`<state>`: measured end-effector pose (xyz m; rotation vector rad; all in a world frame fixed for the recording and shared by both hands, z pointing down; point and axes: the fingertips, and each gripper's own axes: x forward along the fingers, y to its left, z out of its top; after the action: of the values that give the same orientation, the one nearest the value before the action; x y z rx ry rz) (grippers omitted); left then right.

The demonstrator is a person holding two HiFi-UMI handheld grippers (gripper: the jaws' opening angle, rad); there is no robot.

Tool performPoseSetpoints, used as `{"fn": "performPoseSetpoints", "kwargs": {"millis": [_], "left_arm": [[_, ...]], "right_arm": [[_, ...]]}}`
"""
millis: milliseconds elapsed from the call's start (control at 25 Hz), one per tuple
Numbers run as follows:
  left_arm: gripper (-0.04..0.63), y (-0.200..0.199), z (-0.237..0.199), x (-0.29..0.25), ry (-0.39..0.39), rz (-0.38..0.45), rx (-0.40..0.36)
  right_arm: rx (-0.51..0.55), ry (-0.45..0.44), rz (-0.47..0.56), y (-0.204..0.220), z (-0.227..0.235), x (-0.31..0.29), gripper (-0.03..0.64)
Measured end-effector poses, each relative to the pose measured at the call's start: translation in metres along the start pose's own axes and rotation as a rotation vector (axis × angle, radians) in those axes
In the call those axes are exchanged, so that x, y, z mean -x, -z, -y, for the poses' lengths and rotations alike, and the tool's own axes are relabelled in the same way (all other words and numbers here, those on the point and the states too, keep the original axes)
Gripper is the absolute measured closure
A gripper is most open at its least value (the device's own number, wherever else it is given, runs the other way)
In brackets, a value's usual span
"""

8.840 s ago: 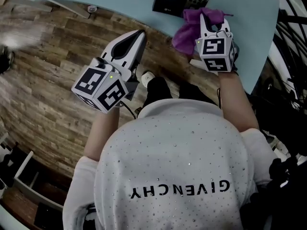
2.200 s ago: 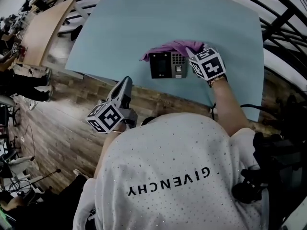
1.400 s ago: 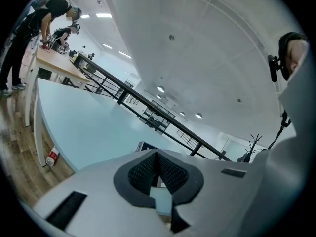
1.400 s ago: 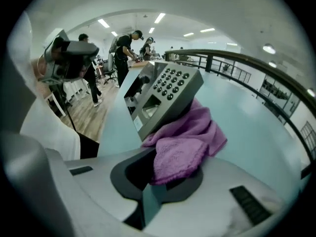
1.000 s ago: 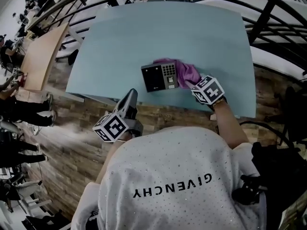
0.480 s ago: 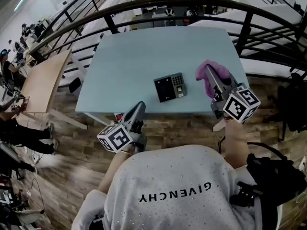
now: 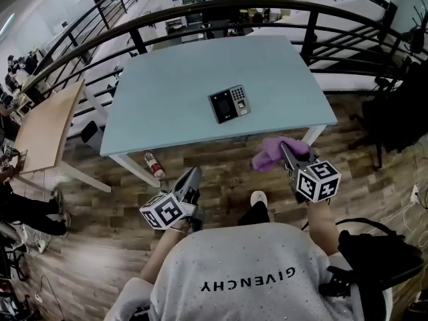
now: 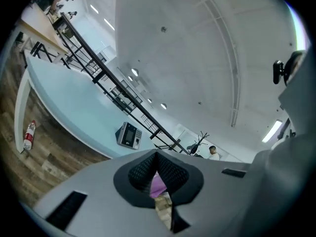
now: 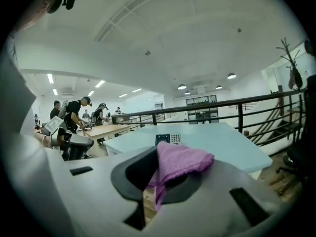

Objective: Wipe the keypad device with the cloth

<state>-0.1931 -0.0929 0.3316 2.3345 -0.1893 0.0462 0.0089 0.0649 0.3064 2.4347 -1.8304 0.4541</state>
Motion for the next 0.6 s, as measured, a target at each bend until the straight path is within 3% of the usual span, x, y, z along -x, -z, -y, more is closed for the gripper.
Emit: {"fn": "performPoseSetpoints", "kwargs": {"millis": [240, 400, 600], "left_arm": [[0.595, 0.027, 0.009, 0.018, 0.012, -0.075, 0.036], [0.595, 0.031, 0.032, 0.04, 0.034, -0.079, 0.031], [0.595, 0.031, 0.049, 0.034, 0.048, -0.065, 0.025]], "right_arm": [[-0.053, 0.028, -0.088, 0.04, -0.024, 0.034, 0.6], [-0.054, 0.068, -0.113, 0.043, -0.038, 0.069, 0.6], [-0.063, 0.082, -0.103, 0.036, -0.024, 0.08, 0.6]]}}
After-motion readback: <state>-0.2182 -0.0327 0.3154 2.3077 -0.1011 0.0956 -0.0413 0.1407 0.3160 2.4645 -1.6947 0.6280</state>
